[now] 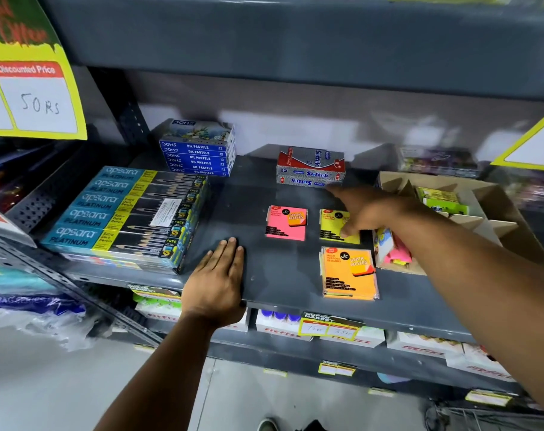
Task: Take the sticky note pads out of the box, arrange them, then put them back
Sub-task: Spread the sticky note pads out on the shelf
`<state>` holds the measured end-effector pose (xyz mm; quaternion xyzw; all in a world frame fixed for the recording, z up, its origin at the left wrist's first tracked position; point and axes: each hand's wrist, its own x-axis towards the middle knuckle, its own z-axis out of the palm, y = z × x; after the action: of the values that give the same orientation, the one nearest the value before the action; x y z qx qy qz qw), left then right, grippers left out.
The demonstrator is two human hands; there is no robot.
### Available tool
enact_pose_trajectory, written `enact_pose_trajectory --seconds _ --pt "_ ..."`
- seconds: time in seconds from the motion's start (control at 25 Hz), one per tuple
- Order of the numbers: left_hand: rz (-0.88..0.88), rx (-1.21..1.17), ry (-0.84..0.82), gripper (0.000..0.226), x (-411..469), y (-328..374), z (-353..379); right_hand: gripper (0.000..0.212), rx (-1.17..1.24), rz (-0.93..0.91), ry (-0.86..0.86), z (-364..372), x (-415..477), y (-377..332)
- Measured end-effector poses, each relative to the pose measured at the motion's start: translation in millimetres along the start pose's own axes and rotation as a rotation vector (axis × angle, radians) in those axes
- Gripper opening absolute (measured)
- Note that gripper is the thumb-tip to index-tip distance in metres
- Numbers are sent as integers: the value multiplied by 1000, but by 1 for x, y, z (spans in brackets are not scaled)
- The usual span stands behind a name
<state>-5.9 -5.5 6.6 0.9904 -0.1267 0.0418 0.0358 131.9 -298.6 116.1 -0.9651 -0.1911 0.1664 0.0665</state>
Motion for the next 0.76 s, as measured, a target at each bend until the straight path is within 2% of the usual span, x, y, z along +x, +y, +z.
enact_pose_trajectory --seconds 0.08,0.28,0.56,0.76 --pt "-11 33 -15 89 1 0 1 107 65 -31 51 -1 -26 -1" --pt "-12 112 -68 95 1 -3 7 127 -111 -29 -96 36 -87 -11" --pt "-19 116 -74 97 1 -2 4 115 -125 -52 -5 31 -88 -20" --pt "-31 69 -42 89 1 1 2 115 -52 -148 156 15 -72 -57"
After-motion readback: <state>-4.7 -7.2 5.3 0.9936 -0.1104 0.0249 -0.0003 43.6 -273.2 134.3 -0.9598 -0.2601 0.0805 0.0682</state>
